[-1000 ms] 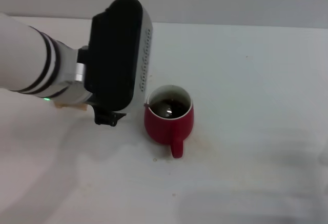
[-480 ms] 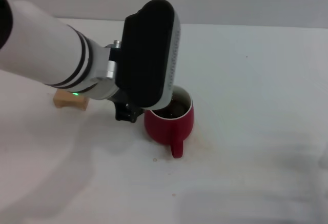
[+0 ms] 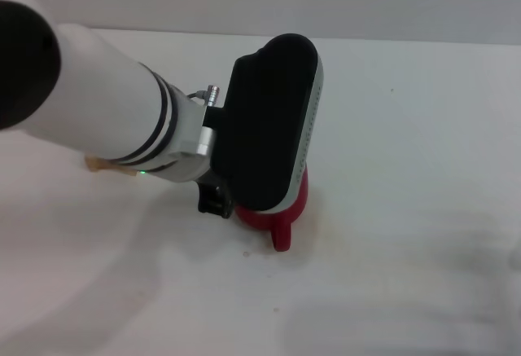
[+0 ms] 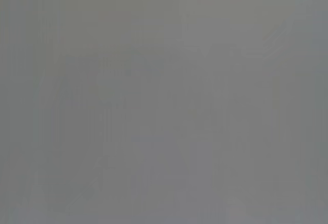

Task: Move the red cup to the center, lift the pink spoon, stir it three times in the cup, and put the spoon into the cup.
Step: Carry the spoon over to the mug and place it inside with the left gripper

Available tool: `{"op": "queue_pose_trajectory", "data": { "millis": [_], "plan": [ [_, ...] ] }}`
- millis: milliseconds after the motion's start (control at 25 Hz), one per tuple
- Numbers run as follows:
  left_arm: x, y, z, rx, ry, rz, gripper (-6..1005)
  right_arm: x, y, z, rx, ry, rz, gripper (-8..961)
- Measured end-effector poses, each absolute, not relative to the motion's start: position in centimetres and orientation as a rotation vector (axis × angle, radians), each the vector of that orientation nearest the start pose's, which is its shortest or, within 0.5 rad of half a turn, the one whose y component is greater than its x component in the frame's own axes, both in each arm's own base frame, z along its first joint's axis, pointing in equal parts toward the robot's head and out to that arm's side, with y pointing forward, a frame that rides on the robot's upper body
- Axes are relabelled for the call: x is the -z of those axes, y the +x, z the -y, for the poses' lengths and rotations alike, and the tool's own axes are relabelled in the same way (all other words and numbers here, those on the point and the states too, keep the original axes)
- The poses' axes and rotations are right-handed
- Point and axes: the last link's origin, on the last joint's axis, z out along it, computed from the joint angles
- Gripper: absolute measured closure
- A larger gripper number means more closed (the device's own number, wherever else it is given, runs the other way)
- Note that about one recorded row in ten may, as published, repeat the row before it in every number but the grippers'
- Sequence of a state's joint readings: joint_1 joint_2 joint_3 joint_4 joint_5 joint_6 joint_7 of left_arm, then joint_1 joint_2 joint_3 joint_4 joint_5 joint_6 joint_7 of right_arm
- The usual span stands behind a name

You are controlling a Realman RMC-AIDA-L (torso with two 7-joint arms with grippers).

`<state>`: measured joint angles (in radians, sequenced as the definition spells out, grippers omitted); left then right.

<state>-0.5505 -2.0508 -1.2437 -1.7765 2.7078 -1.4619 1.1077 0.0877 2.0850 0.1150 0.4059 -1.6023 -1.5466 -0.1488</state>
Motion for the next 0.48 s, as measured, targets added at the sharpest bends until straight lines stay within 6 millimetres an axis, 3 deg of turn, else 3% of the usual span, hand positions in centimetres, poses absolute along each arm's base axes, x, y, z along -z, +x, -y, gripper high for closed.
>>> {"op": "queue_pose_trajectory", "data": {
  "millis": [480],
  "plan": [
    [2.3,-10.7,-31.5,-0.803,-2.589,-0.616,855,4.4,34.0,-18.7,-0.660,-1.455,-0.544,953]
  ]
}}
